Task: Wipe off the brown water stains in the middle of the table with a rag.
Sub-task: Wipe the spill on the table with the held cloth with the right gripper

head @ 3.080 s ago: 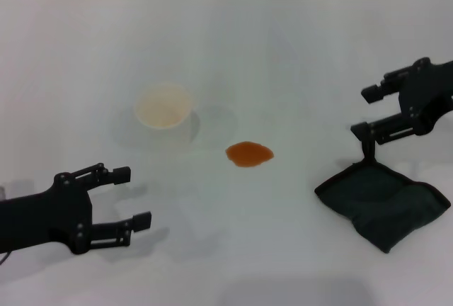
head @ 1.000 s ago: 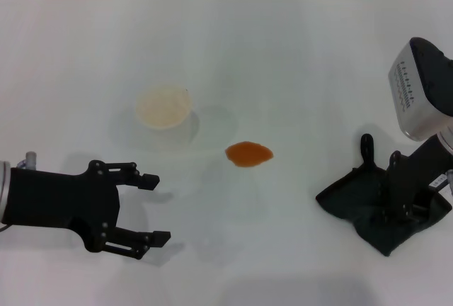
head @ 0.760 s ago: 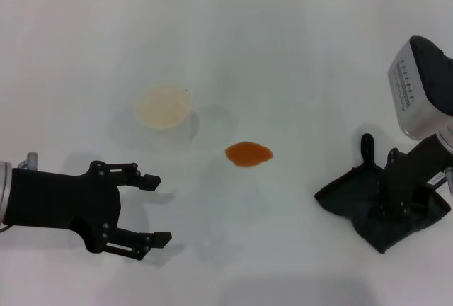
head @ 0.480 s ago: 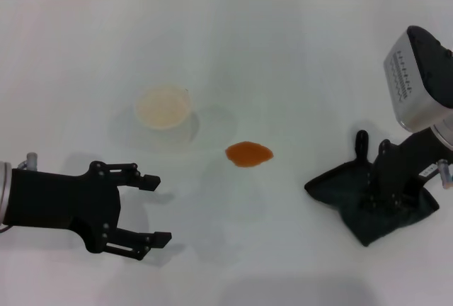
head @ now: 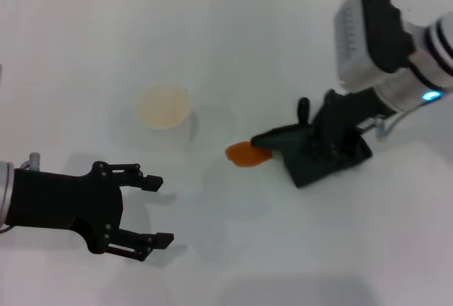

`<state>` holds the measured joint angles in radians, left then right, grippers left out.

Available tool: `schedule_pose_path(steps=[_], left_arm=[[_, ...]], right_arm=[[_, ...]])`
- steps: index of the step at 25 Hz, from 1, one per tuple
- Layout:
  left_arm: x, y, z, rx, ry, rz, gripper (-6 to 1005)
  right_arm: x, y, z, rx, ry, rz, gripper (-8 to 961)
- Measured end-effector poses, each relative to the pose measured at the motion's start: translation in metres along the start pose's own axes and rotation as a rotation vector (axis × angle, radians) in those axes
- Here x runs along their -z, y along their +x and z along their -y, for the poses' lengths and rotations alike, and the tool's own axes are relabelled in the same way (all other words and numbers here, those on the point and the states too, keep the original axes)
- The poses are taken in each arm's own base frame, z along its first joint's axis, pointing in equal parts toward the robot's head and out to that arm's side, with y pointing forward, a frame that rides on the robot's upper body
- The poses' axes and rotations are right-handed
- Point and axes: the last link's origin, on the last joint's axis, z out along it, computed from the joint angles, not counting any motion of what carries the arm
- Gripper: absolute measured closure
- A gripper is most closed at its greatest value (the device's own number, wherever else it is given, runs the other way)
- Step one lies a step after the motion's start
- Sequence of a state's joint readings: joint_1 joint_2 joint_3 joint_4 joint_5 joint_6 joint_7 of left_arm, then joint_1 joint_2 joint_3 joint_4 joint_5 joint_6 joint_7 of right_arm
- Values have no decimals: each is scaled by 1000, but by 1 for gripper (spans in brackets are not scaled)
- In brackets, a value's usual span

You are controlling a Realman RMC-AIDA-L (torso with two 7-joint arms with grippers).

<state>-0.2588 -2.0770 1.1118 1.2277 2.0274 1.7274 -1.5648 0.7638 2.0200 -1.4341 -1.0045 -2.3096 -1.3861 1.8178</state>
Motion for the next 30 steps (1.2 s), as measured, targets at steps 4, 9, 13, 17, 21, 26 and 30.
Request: schedule_pose_path(steps=[4,9,13,17,21,26,30], left_arm=[[2,-2,-1,7,7,-4,106],[1,-2,-1,9,5,-5,106],[1,-2,-2,10,3,-6,106],[2,-2,-2,11,4,-10,106],[2,-1,-1,9,6,-11,106],[2,-1,-1,9,7,-12,106],[2,-2,-1,10,6,-12,106]], right_arm=[[-11,-19,12,30,44,0,873],[-25,-32,21,8,85,17,872],[-33,-38,15,14,58,3,872],[-40,-43,0,31,-6,-2,873],[-45,-48,-15,54,-74,2,874],[-51,-56,-30,104,-120,6,874],[-52,-52,-23,107,-77,0,874]])
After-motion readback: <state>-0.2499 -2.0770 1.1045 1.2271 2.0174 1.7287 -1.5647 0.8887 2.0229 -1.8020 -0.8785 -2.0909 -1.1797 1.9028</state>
